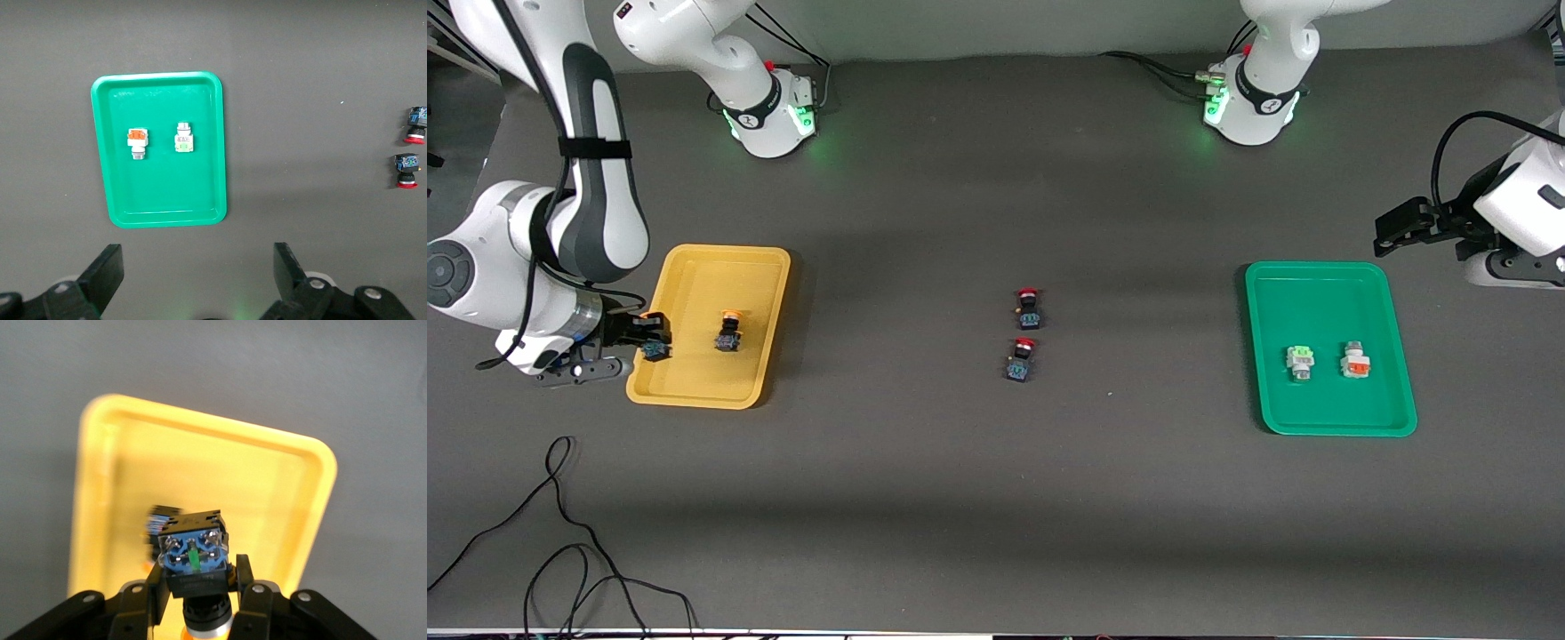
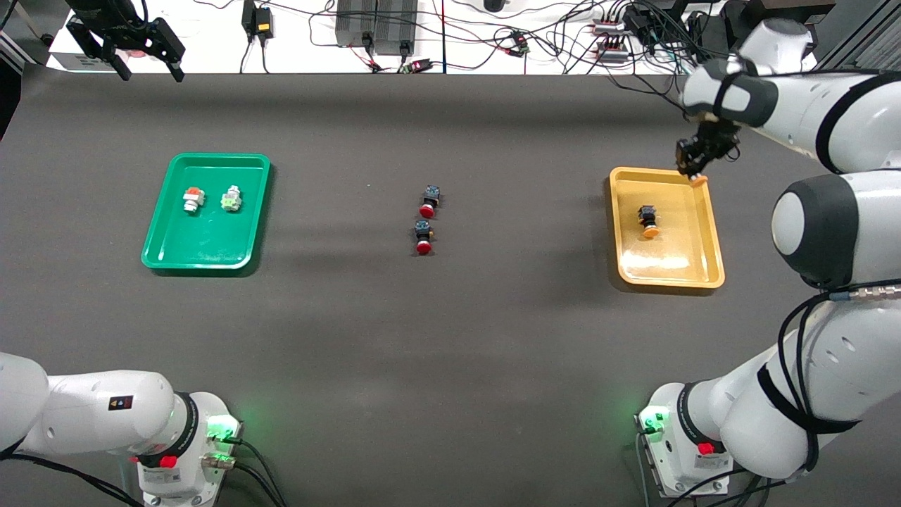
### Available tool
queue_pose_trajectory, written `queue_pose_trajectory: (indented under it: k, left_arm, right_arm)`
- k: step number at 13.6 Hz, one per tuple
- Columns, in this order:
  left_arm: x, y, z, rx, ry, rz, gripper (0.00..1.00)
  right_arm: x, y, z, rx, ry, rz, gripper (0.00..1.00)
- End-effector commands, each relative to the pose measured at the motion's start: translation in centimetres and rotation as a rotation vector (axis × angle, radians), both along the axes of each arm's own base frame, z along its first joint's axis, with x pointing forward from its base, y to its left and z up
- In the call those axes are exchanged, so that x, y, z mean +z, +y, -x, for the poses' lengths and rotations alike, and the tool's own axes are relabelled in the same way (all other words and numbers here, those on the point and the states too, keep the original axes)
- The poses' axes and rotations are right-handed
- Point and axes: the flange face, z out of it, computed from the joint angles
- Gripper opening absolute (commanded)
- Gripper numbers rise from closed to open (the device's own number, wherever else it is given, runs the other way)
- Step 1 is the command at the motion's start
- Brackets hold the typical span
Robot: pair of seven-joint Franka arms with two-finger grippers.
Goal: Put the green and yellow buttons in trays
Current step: 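Carry the yellow button into the yellow tray with the right gripper and release it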
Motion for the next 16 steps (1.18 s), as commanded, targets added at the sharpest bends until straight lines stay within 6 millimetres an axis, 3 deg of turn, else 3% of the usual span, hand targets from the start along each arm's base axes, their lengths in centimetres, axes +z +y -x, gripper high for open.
queue_pose_trajectory:
  k: [1,10,14,15,16]
  left_arm:
    - [0.6,-0.4,0.9,-0.007,0.002,0.008,1.00]
    - [0.7,0.2,1.0,0.004,0.002,0.005,1.00]
    - [0.7,0.1,1.0,0.002,0.002,0.005,1.00]
    - [0.7,0.1,1.0,0.002,0.002,0.005,1.00]
    - [0.7,0.2,1.0,0.004,0.002,0.005,1.00]
  right_arm:
    - [-3.3,-1.2,2.0,0.031,-0.036,0.017,0.00]
    - [-11.2,-2.7,3.5,-0.028,-0.059,-0.084,0.00]
    - [-11.3,-2.6,3.5,-0.018,-0.061,-0.088,0.00]
    - [-11.4,-2.3,3.5,-0.011,-0.059,-0.090,0.44]
    - [-11.4,-2.3,3.5,-0.011,-0.058,-0.093,0.99]
